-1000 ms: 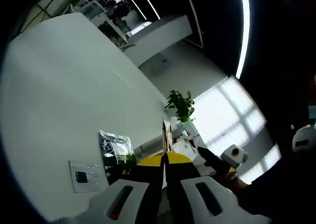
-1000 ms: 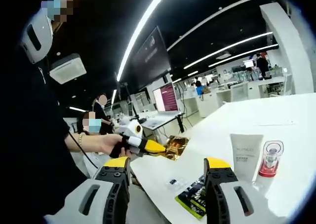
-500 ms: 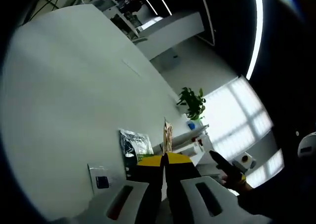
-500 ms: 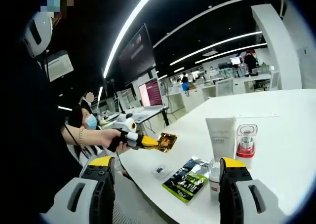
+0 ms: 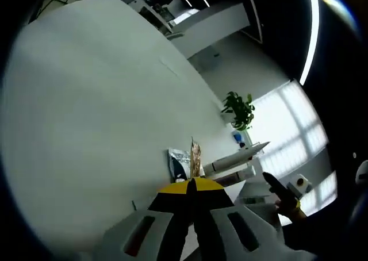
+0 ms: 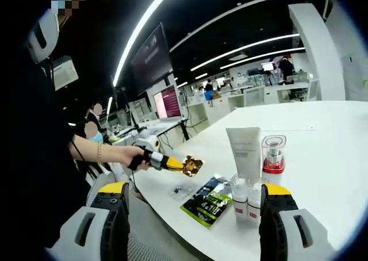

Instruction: Arrange the skincare products in the storage area until every visible bottle or jar stands upright without overlapping.

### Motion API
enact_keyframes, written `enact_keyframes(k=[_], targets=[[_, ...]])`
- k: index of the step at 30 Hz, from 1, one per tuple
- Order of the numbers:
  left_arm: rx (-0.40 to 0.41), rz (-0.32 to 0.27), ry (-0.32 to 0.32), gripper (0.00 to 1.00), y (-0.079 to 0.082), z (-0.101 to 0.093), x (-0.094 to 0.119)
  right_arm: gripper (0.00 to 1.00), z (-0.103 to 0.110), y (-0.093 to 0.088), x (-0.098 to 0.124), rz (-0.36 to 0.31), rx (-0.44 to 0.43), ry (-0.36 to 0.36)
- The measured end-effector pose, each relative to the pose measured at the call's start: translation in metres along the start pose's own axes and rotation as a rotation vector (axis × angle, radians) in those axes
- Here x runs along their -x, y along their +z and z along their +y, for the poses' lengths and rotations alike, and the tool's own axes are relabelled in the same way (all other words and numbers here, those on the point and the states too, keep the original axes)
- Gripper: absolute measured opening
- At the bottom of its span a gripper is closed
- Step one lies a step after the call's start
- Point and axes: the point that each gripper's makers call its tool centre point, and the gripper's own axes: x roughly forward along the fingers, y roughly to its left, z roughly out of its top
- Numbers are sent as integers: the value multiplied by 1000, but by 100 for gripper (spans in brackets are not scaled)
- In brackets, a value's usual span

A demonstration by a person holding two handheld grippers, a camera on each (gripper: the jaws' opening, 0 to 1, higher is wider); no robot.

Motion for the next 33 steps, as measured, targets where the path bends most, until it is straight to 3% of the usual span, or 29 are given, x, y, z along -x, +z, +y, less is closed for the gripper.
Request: enact_keyframes(k=[10, 19, 33], targets=[[19, 45, 58, 1, -2, 28, -10, 99, -8, 1, 6, -12, -29, -25], [32, 63, 89, 0, -13, 21, -18, 99, -13, -6, 8, 4, -39, -40], [32, 91, 132, 0, -5, 37, -21, 99, -14, -11, 9, 17, -48, -38]])
